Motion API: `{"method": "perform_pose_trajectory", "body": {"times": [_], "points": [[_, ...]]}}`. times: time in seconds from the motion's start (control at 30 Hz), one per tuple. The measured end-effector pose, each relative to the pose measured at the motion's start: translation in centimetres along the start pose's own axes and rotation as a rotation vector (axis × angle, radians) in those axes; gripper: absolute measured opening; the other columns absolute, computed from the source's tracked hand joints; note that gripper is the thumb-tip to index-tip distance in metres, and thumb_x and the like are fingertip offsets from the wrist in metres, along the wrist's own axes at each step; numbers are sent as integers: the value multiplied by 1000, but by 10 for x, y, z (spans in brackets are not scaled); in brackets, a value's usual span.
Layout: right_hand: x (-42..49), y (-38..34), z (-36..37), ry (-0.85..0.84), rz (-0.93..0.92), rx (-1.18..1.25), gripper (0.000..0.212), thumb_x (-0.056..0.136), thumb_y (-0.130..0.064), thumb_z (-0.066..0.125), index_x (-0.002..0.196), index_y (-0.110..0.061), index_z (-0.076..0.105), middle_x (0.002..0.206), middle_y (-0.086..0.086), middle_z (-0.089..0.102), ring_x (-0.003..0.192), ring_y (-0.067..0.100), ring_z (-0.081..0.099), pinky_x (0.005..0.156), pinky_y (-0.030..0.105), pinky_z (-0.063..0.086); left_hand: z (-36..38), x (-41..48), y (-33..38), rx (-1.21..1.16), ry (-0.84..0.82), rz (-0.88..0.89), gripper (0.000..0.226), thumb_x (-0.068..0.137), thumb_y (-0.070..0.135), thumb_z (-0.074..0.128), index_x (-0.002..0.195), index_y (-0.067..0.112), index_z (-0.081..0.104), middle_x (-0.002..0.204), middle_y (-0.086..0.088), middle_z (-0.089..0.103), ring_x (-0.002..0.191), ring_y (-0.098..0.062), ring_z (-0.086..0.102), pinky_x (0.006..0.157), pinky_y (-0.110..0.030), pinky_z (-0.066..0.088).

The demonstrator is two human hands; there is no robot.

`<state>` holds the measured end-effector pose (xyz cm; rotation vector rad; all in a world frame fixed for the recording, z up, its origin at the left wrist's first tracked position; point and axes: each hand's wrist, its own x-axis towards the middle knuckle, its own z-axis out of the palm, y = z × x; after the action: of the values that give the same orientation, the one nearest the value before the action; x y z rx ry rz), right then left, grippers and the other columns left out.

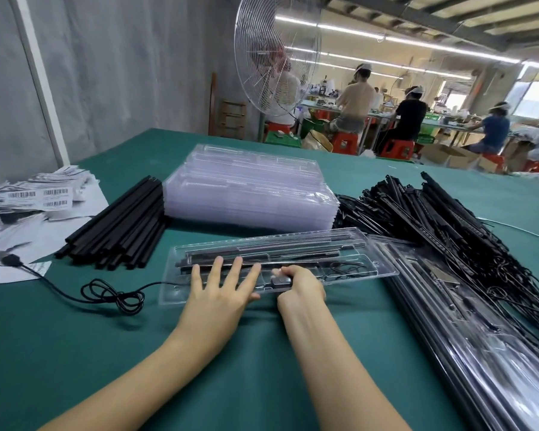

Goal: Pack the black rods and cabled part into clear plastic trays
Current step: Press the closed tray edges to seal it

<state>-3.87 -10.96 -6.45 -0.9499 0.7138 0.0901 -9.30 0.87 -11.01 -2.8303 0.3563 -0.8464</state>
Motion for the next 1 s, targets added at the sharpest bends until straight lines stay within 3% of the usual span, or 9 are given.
{"method": "perform_pose_trajectory", "body": {"times": [0.1,0.23,0.4,0.53,0.6,0.7,0.83,0.93,1.0], "points": [[1,2,-1,-23,-16,-44,25,74,16,57,95,2,53,84,22,60,68,27,52,63,37,45,-5,1,-1,10,-34,-5,63,97,43,18,108,16,74,101,-15,73,85,-40,70,66,-62,53],[7,2,0,-26,-60,-94,38,74,12,58,108,-2,53,96,22,58,79,28,53,78,45,51,-12,3,0,46,-26,-12,49,84,36,35,106,16,74,97,-15,73,81,-40,70,65,-62,53],[14,0,2,6,-31,-95,34,76,14,53,103,-6,49,92,20,55,78,27,50,76,41,47,-12,3,3,82,-15,-13,47,84,39,38,104,17,75,94,-14,74,79,-38,71,62,-58,55],[19,0,2,3,-5,-136,20,79,13,52,93,-1,48,80,19,56,75,29,50,86,45,49,-11,2,5,106,18,-31,45,66,44,82,101,16,76,93,-15,74,78,-40,70,58,-57,55],[20,-1,3,18,-2,-155,16,78,14,50,84,0,46,67,17,53,72,28,48,86,45,49,-12,4,5,75,4,-73,52,56,41,88,99,15,77,90,-16,74,75,-41,70,56,-58,54],[19,-1,4,13,-5,-131,18,77,17,45,77,0,42,62,19,49,58,28,45,76,42,46,-14,4,7,50,0,-92,51,55,39,89,96,13,77,88,-17,74,73,-42,69,55,-60,54],[22,0,3,-18,-9,-99,28,80,17,40,101,-1,43,63,21,49,52,31,44,61,41,43,-22,4,5,0,24,-101,48,56,39,89,95,13,77,89,-16,74,76,-39,70,57,-57,55],[22,3,3,-21,1,-101,21,79,15,43,94,0,44,75,23,54,60,29,47,71,42,45,-30,3,7,-61,238,107,24,74,28,78,91,11,75,93,-11,72,83,-31,69,71,-41,57],[21,5,1,-20,11,-85,17,77,14,48,83,-2,46,87,21,55,73,26,49,73,40,44,-39,-5,17,-334,203,199,19,88,26,55,86,12,69,85,-2,65,80,-19,62,76,-27,50]]}}
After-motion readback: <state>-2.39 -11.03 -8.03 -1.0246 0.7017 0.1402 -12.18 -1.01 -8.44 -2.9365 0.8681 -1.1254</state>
